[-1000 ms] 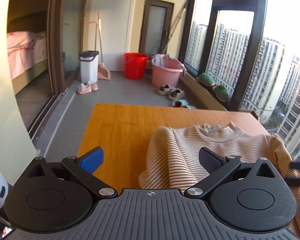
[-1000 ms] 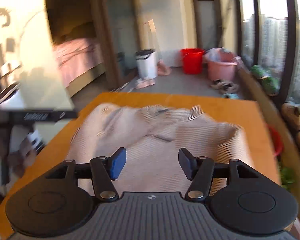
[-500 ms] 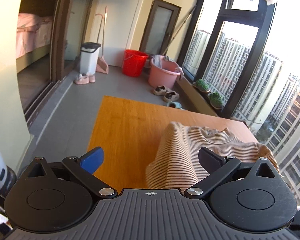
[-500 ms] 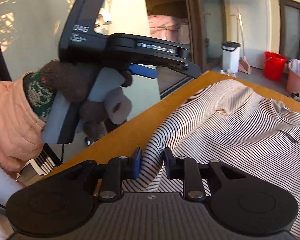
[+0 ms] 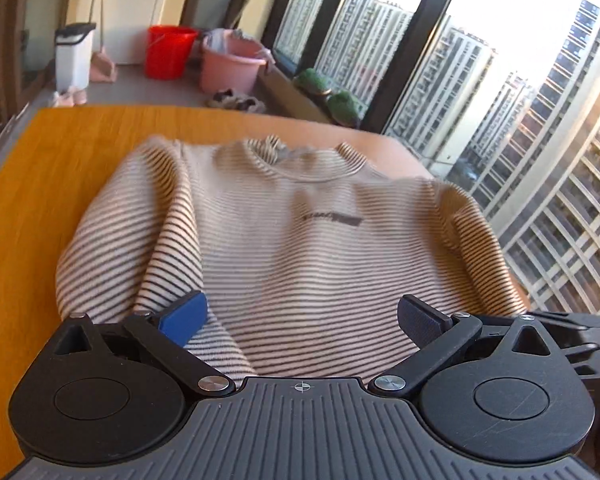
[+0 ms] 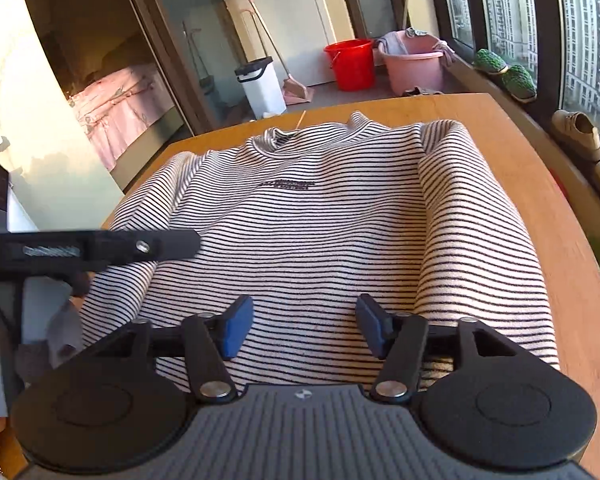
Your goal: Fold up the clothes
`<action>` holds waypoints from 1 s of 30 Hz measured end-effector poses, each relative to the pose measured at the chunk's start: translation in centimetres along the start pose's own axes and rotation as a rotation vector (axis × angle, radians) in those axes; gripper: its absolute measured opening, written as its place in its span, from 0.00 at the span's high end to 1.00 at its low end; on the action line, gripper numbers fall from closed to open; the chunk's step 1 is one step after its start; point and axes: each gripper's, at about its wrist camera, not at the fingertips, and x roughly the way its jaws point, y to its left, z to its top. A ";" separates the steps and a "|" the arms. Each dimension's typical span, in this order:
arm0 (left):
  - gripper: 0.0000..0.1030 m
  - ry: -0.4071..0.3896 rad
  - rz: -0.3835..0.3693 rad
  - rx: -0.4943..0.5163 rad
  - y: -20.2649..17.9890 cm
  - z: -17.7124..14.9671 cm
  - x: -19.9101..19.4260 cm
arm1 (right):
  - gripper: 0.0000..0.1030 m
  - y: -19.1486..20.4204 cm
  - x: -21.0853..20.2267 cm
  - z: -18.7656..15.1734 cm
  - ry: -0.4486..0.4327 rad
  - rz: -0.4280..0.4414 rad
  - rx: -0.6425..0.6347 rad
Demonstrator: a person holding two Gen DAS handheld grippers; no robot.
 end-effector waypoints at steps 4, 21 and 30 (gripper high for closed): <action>0.00 0.020 0.050 0.059 -0.1 -1.4 -1.3 | 0.16 2.3 -0.7 -1.4 0.018 -0.029 -0.109; 0.00 -0.049 0.023 -0.004 2.6 -3.9 -5.0 | 0.00 8.5 -1.2 -3.6 0.060 -0.042 -0.151; 0.00 -0.042 0.067 0.036 2.0 -3.8 -4.4 | 0.60 1.2 -15.5 -3.1 -0.175 -0.145 0.039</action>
